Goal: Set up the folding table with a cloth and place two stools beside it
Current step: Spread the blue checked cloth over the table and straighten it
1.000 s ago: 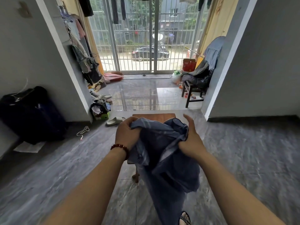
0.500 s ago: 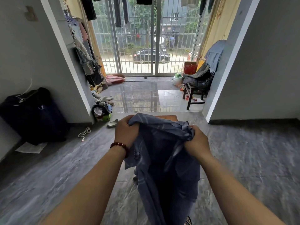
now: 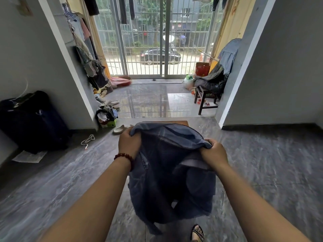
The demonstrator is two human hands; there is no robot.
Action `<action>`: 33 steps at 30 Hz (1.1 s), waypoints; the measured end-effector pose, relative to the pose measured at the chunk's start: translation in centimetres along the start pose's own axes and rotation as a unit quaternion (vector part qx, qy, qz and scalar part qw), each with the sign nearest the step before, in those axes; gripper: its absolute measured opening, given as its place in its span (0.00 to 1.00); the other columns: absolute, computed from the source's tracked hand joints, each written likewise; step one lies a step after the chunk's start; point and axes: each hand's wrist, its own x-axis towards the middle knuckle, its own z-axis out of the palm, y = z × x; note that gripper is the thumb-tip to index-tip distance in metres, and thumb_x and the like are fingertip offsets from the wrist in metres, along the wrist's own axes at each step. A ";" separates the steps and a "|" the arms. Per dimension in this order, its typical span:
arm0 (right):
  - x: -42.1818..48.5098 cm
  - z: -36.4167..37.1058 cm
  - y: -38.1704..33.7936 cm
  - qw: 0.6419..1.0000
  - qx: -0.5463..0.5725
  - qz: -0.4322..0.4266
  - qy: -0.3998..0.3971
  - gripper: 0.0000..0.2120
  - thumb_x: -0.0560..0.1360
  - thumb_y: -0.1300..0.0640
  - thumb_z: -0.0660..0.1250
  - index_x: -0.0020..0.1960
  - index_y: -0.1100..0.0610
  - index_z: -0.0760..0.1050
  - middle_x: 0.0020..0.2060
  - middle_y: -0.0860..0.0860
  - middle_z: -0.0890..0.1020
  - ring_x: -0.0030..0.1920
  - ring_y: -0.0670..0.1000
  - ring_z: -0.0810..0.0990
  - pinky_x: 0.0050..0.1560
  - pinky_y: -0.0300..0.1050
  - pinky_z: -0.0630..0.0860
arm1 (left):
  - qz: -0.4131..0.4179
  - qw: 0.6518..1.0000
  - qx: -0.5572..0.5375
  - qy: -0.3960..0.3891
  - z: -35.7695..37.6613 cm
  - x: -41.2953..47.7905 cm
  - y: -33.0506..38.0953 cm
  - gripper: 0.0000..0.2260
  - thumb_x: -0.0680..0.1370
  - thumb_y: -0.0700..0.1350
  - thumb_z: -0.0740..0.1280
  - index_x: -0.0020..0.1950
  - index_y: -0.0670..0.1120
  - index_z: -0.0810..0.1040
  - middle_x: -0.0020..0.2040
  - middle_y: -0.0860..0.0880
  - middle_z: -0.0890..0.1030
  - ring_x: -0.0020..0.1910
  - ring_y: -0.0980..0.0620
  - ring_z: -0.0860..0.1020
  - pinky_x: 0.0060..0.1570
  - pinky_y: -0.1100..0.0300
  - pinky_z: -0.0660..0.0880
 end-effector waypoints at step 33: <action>10.8 0.6 -1.8 0.974 0.140 -0.019 -0.179 0.17 0.75 0.68 0.60 0.42 0.51 0.81 0.37 0.46 0.84 0.40 0.45 0.81 0.39 0.35 0.77 | -0.034 0.983 0.012 -0.181 11.6 5.9 0.8 0.12 0.74 0.34 0.62 0.54 0.45 0.75 0.49 0.46 0.80 0.51 0.47 0.78 0.47 0.58 0.77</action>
